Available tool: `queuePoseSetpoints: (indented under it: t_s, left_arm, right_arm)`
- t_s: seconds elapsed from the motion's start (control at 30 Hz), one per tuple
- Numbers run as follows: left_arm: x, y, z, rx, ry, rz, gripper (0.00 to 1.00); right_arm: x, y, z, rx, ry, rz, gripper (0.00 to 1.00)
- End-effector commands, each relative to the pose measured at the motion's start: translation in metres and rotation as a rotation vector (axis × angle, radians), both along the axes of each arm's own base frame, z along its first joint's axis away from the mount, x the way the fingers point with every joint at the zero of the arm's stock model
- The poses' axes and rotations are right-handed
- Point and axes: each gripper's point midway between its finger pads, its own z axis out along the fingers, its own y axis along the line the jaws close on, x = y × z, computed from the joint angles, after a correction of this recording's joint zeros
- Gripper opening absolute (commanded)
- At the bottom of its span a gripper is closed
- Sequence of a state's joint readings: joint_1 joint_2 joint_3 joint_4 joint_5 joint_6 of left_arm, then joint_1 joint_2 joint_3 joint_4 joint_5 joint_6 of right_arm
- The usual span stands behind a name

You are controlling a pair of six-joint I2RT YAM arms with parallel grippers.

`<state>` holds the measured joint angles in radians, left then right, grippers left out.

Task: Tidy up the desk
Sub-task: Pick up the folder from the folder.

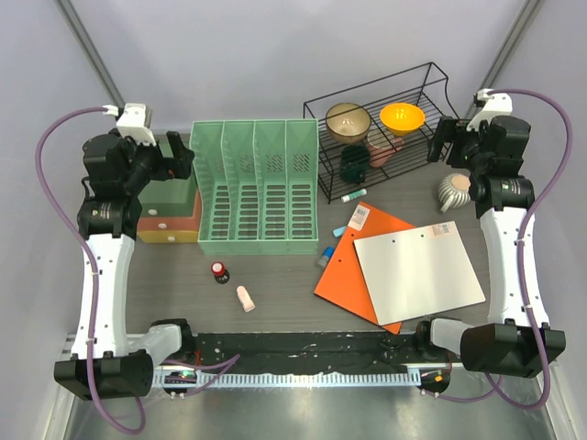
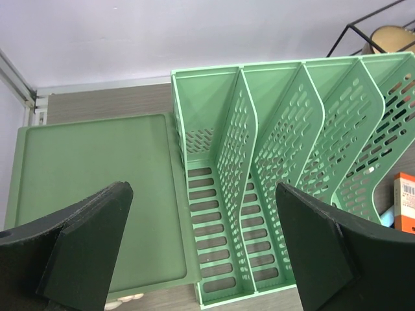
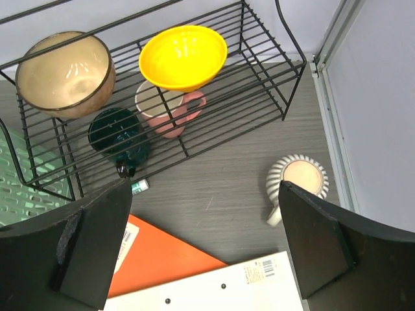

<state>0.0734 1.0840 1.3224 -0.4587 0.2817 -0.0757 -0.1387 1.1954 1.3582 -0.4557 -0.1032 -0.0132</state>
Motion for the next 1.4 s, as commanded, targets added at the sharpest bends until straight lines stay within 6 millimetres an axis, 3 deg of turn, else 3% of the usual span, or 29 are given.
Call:
queuePoseSetpoints:
  t_s: [0.0,0.13,0.3,0.4,0.63,0.77,0.9,0.97,1.23,1.37]
  left_arm:
    - [-0.012,-0.003,0.013,0.06,-0.037,-0.047,1.0]
    - [-0.02,-0.009,0.003,0.1,-0.023,-0.103,1.0]
    - [-0.027,-0.019,-0.02,0.105,0.017,-0.179,1.0]
    - [-0.031,-0.027,-0.033,0.103,0.055,-0.236,1.0]
    - [-0.037,-0.031,-0.045,0.142,0.108,-0.303,1.0]
    - [-0.041,-0.031,-0.047,0.163,0.104,-0.31,1.0]
    - [-0.043,-0.031,-0.051,0.173,0.094,-0.308,1.0]
    - [-0.043,-0.032,-0.052,0.168,0.097,-0.317,1.0]
    - [-0.075,-0.07,-0.057,0.178,0.126,-0.546,1.0]
    - [-0.081,-0.083,-0.059,0.209,0.119,-0.587,1.0]
  right_arm:
    - [-0.017,-0.001,0.017,-0.05,0.009,0.011,0.99]
    - [-0.038,0.002,-0.029,-0.075,0.253,0.07,1.0]
    - [-0.063,-0.005,-0.07,-0.119,0.352,0.057,1.0]
    - [-0.078,0.002,-0.091,-0.163,0.415,0.146,1.0]
    - [-0.091,0.0,-0.11,-0.271,0.476,0.256,1.0]
    - [-0.105,-0.013,-0.131,-0.272,0.576,0.238,1.0]
    - [-0.122,-0.047,-0.152,-0.216,0.625,0.186,0.99]
    - [-0.127,-0.054,-0.166,-0.19,0.657,0.228,1.0]
    - [-0.151,-0.087,-0.206,0.029,0.701,0.311,1.0]
    - [-0.156,-0.089,-0.232,0.146,0.75,0.388,1.0]
